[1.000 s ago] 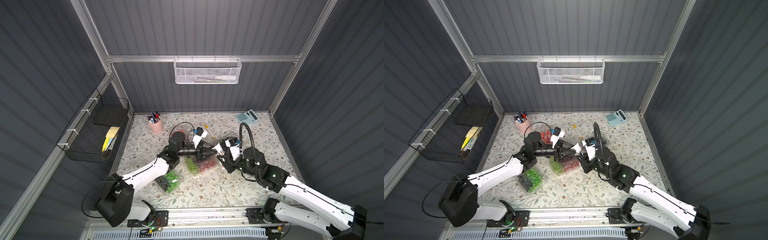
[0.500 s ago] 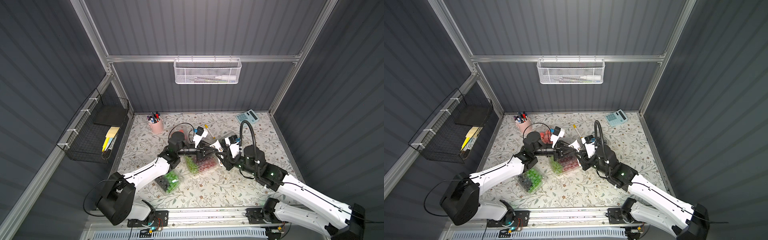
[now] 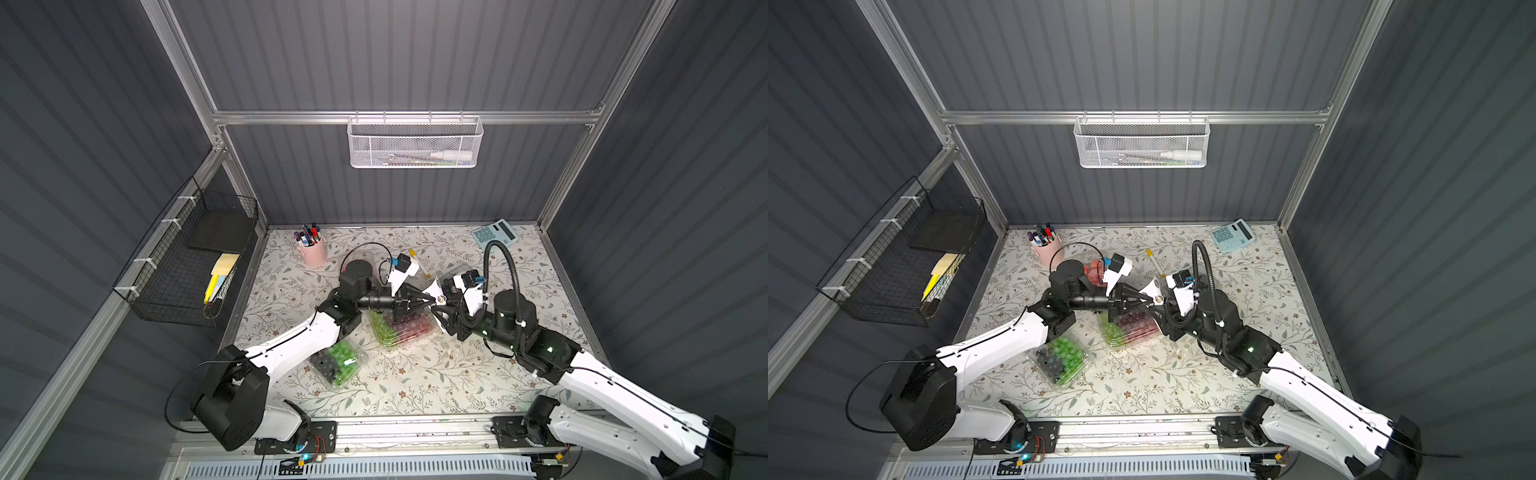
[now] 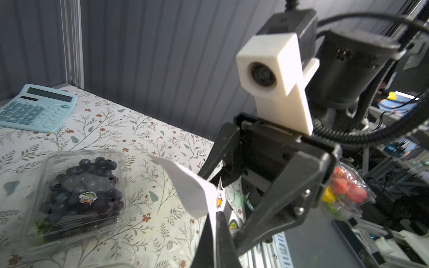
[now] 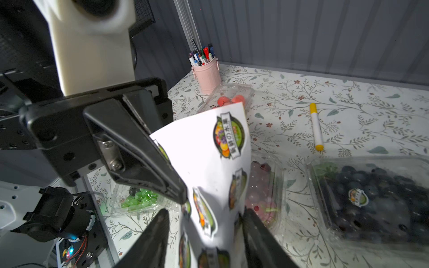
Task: Label fruit boxes
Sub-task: Pick up the label sticker from the center of the board, then tear off the label from the label sticker.
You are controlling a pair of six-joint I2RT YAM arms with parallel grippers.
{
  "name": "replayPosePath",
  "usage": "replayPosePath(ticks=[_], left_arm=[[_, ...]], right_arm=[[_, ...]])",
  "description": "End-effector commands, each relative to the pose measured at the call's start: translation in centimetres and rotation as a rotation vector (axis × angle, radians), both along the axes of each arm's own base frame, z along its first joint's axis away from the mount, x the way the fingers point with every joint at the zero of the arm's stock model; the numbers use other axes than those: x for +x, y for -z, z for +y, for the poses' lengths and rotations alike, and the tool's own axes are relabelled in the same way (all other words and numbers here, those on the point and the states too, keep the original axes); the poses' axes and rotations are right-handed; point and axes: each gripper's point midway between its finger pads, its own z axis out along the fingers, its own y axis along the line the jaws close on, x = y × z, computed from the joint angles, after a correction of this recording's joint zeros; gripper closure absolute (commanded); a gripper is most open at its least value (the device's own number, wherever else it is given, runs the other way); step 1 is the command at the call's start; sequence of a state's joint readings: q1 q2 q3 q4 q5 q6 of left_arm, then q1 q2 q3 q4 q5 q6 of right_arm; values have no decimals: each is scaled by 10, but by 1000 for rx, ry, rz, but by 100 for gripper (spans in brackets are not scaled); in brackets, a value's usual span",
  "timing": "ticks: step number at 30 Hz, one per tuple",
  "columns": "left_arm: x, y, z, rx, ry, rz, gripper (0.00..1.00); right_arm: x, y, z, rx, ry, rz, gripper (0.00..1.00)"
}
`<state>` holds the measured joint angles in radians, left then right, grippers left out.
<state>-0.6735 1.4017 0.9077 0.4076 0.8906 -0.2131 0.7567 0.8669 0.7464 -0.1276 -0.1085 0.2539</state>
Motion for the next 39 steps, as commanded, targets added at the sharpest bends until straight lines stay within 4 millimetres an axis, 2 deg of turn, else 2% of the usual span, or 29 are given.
replayPosePath(ticks=[1, 5, 8, 15, 24, 34, 39], left_arm=[[-8, 2, 6, 90, 28, -115, 100], [-5, 5, 9, 145, 16, -172, 100], [-5, 5, 11, 157, 9, -209, 100], [-3, 8, 18, 194, -24, -289, 100], [-1, 10, 24, 220, -44, -371, 100], [-1, 11, 23, 225, -29, -403, 100], [0, 10, 24, 221, -37, -409, 100]], right_arm=[[-11, 6, -6, -50, -82, -3, 40], [-10, 9, -14, -100, -122, 29, 39], [-14, 9, -12, -117, -189, 29, 40], [-17, -4, -17, -167, -247, -113, 40], [-30, -8, -9, -213, -399, -408, 72], [-8, -11, 1, -251, -388, -490, 75], [-5, -12, 7, -230, -401, -496, 75]])
